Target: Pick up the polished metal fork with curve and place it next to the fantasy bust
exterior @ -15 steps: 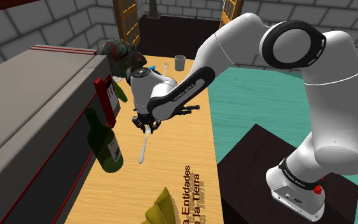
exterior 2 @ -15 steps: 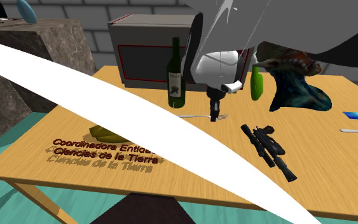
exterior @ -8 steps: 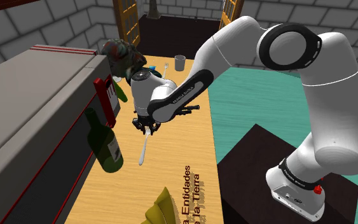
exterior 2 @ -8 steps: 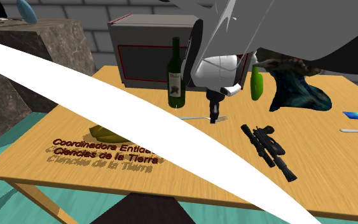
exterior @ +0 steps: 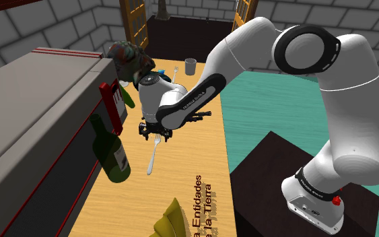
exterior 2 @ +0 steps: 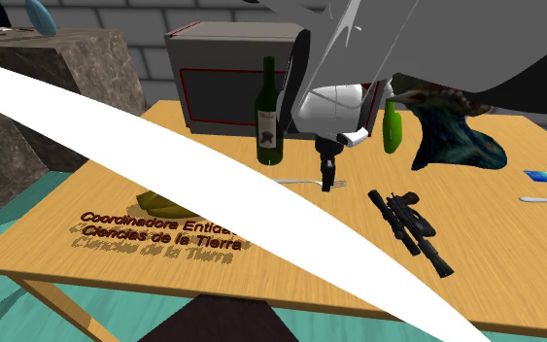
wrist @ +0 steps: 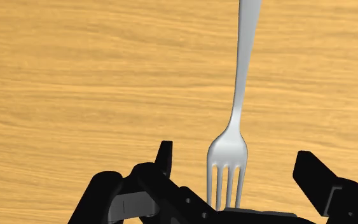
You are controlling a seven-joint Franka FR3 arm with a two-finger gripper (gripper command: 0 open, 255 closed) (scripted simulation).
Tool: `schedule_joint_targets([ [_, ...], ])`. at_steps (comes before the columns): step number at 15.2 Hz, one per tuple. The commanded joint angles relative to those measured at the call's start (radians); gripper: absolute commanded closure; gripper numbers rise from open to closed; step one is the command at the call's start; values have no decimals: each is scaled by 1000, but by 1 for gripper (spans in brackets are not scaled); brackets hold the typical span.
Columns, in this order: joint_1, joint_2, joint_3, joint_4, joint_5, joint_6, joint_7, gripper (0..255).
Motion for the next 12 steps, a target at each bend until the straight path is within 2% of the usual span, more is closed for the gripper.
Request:
schedule_joint_targets([
  [1,-7,-25,11,-5,12,-19,-7,0],
  [4,-27,-90,41,-12,46,-76,-27,0],
  [12,-27,-90,41,-12,46,-76,-27,0],
])
